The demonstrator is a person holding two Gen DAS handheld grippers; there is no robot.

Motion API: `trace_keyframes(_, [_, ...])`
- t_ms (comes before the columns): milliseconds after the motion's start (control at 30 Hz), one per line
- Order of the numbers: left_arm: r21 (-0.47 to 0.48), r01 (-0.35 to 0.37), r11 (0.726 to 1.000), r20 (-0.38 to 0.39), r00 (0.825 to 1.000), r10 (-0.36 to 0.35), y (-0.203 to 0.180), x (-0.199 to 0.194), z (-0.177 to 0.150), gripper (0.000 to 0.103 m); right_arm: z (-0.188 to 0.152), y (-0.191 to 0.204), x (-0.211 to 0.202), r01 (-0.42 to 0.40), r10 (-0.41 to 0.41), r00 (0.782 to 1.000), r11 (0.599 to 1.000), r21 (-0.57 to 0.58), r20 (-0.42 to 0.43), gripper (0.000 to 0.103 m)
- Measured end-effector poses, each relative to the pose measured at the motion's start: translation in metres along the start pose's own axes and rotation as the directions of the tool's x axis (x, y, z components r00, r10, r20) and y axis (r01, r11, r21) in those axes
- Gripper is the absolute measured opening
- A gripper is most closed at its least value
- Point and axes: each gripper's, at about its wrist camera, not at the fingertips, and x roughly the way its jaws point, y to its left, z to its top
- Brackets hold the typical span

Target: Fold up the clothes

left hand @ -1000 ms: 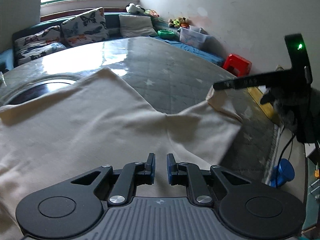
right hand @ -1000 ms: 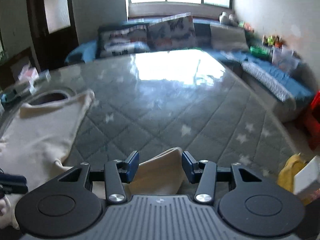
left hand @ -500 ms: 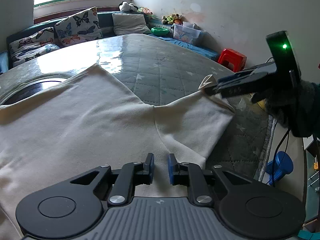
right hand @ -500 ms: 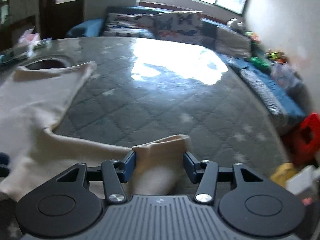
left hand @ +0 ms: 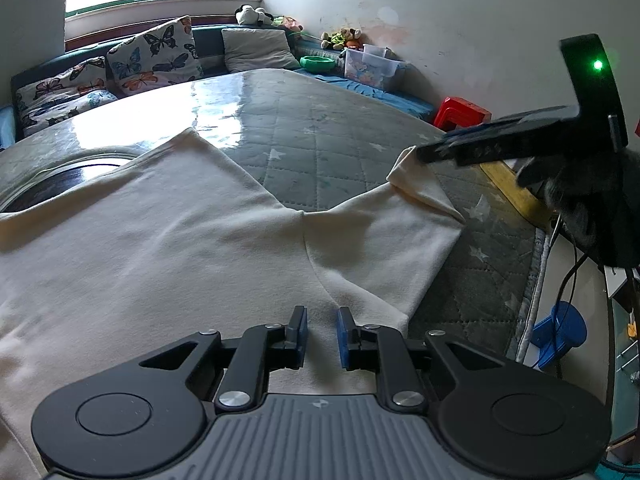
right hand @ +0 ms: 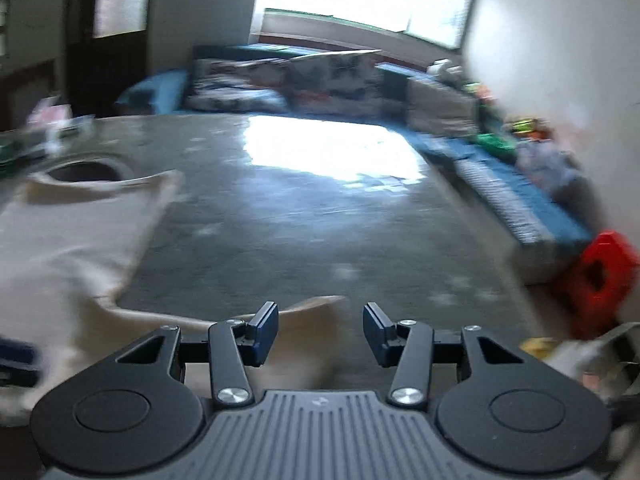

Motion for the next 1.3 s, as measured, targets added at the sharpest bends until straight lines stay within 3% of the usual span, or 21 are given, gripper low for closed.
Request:
trace_keyframes(133, [-0.003, -0.001, 1.000, 0.001, 1.000, 0.001, 0.000, 0.000, 0.000, 0.018, -0.001, 0.018, 0.019, -0.055, 0.053, 0.997, 0.998, -0.036, -0.054, 0.045])
trace_keyframes(233, [-0.004, 0.000, 1.000, 0.003, 1.000, 0.000, 0.000, 0.000, -0.001, 0.018, -0.005, 0.018, 0.029, -0.057, 0.054, 0.995, 0.998, -0.027, -0.083, 0.032])
trace_keyframes(300, [-0.003, 0.001, 1.000, 0.004, 1.000, -0.001, 0.000, 0.001, -0.001, 0.018, -0.005, 0.014, 0.026, -0.026, 0.024, 0.997, 0.999, -0.028, -0.075, 0.010])
trace_keyframes(400, [-0.004, 0.005, 1.000, 0.005, 1.000, -0.005, 0.001, 0.001, -0.001, 0.018, -0.007, 0.005, 0.013, 0.058, -0.060, 0.997, 0.998, -0.038, -0.056, 0.007])
trace_keyframes(533, [-0.003, 0.008, 1.000, 0.007, 1.000, -0.008, 0.002, 0.001, -0.001, 0.018, -0.012, -0.006, -0.003, 0.192, -0.195, 0.980, 0.979, -0.073, -0.031, 0.006])
trace_keyframes(667, [-0.002, 0.010, 1.000, 0.007, 1.000, -0.010, 0.002, 0.001, -0.001, 0.018, -0.015, -0.013, -0.011, 0.252, -0.253, 0.967, 0.967, -0.049, -0.020, 0.011])
trace_keyframes(867, [-0.006, 0.009, 1.000, 0.007, 1.000, -0.009, 0.001, 0.000, -0.002, 0.018, -0.012, -0.012, -0.002, 0.146, -0.145, 0.989, 0.989, 0.014, -0.023, 0.015])
trace_keyframes(1000, [-0.009, 0.011, 1.000, 0.008, 1.000, -0.011, 0.001, 0.001, -0.002, 0.018, -0.017, -0.023, 0.024, 0.061, -0.053, 0.993, 0.995, 0.079, -0.103, 0.029])
trace_keyframes(1167, [-0.010, 0.005, 1.000, 0.008, 1.000, -0.005, 0.002, 0.003, 0.000, 0.018, -0.019, -0.042, 0.038, 0.026, -0.007, 0.996, 0.979, 0.201, -0.093, 0.031])
trace_keyframes(1300, [-0.016, -0.004, 1.000, 0.012, 1.000, 0.004, 0.001, 0.004, 0.000, 0.018, -0.013, -0.045, 0.048, 0.045, -0.030, 0.997, 0.980, 0.195, -0.078, 0.031])
